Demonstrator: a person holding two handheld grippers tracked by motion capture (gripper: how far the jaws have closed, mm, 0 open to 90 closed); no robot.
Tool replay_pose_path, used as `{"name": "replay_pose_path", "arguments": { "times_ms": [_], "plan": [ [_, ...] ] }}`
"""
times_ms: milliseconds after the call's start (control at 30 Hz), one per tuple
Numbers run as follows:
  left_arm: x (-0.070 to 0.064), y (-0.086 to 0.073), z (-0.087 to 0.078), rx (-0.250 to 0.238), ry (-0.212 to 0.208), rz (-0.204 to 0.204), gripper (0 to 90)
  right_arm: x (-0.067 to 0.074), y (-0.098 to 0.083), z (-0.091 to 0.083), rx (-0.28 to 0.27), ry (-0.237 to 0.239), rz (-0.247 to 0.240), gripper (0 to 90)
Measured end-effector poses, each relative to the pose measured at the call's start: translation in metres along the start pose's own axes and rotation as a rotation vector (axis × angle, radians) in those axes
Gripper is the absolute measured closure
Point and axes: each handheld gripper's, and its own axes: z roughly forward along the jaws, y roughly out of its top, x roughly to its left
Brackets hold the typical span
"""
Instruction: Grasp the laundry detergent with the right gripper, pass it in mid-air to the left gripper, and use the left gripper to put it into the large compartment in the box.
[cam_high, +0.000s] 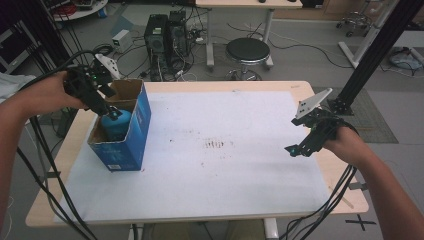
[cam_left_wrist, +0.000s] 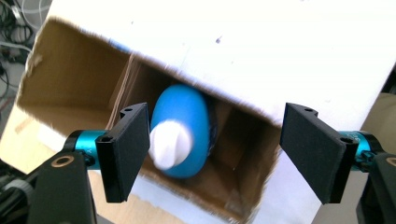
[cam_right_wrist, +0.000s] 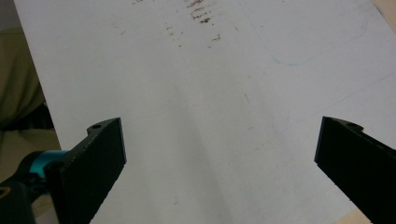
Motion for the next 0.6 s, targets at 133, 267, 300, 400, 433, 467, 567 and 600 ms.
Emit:
{"name": "replay_pose_path", "arguments": {
  "times_ms": [133,267,300,400,433,467,567,600],
  "plan": [
    [-0.011,0.015,0.0,-0.015,-0.016,0.044,24.4,0.003,0.002,-0.002,-0.001,-0.006,0.001,1.0],
    [-0.02,0.028,0.003,-0.023,-0.038,0.089,24.4,0.004,0.003,-0.003,-0.002,-0.01,-0.001,1.0],
    [-0.022,0.03,0.005,-0.023,-0.048,0.098,24.5,0.005,0.003,-0.004,-0.001,-0.013,-0.003,1.0],
    [-0.029,0.038,0.01,-0.022,-0.063,0.12,24.4,0.006,0.004,-0.005,-0.004,-0.017,-0.002,1.0],
    [-0.031,0.041,0.011,-0.022,-0.068,0.126,16.2,0.007,0.005,-0.005,-0.003,-0.019,-0.001,1.0],
    [-0.034,0.043,0.013,-0.025,-0.075,0.133,16.2,0.007,0.005,-0.005,-0.003,-0.019,-0.001,1.0],
    [-0.041,0.051,0.018,-0.035,-0.093,0.154,14.5,0.009,0.007,-0.005,-0.001,-0.019,-0.003,1.0],
    [-0.043,0.053,0.019,-0.034,-0.098,0.161,14.5,0.009,0.007,-0.005,-0.001,-0.019,-0.003,1.0]
  ]
}}
